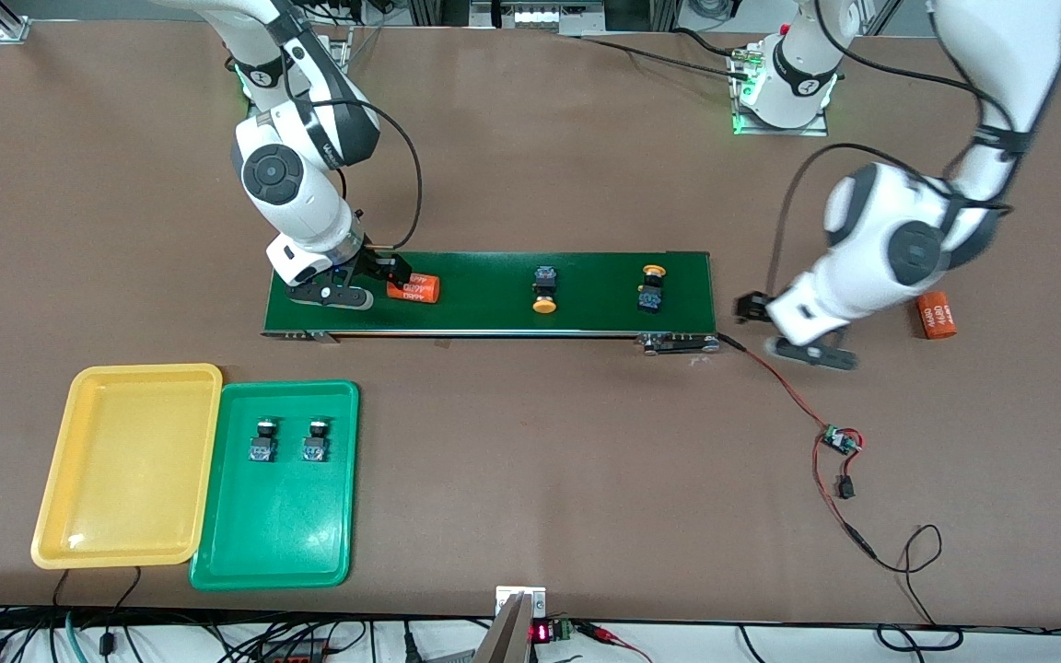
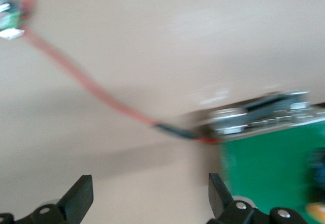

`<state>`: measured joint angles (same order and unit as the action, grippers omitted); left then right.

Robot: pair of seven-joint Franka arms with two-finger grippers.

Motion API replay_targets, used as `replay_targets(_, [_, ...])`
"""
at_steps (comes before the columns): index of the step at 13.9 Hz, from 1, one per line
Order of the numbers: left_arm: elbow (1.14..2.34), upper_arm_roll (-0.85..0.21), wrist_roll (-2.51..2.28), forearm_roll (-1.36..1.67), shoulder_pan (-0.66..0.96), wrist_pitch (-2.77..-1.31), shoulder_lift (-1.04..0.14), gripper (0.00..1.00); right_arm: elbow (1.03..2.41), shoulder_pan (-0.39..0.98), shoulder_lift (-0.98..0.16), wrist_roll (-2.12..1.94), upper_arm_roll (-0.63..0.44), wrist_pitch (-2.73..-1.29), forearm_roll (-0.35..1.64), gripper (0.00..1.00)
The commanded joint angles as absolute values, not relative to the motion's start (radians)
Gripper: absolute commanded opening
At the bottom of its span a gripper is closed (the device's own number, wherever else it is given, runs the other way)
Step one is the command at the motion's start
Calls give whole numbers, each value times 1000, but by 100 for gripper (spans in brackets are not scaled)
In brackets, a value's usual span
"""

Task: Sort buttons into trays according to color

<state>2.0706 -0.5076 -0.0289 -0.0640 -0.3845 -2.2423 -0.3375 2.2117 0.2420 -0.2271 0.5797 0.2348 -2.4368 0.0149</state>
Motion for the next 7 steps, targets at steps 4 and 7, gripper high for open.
replay_targets(4, [2075,-384,92,-102,-584,-2183,-357,100,2217,245,-216,450,232,-2439,-9,100])
replay_targets(7, [2077,-382,104,-231,-669,-2183,-380,100,2214,245,-216,434,230,-2434,-12,100])
